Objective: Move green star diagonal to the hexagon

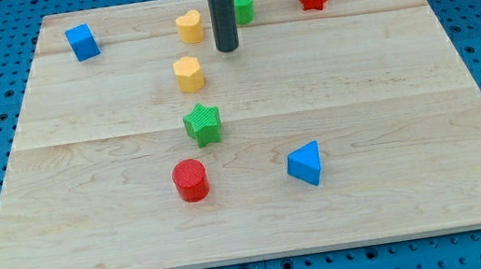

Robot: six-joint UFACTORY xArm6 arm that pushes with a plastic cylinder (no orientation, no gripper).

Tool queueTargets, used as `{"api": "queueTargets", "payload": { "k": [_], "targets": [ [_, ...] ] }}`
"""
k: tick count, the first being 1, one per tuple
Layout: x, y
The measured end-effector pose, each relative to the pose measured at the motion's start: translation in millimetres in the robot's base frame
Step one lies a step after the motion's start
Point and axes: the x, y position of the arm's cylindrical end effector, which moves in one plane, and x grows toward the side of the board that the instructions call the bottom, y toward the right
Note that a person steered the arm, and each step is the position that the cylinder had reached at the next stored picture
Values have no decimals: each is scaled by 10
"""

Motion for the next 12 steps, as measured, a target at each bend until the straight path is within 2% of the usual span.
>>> {"api": "queueTargets", "payload": {
  "k": [1,3,4,5,8,10,11,12],
  "targets": [
    [729,18],
    [1373,88],
    [1193,-657],
    [1196,-995],
    [1198,-995],
    [1437,-1103],
    [1378,-1348],
    [1103,-1122]
  ]
}}
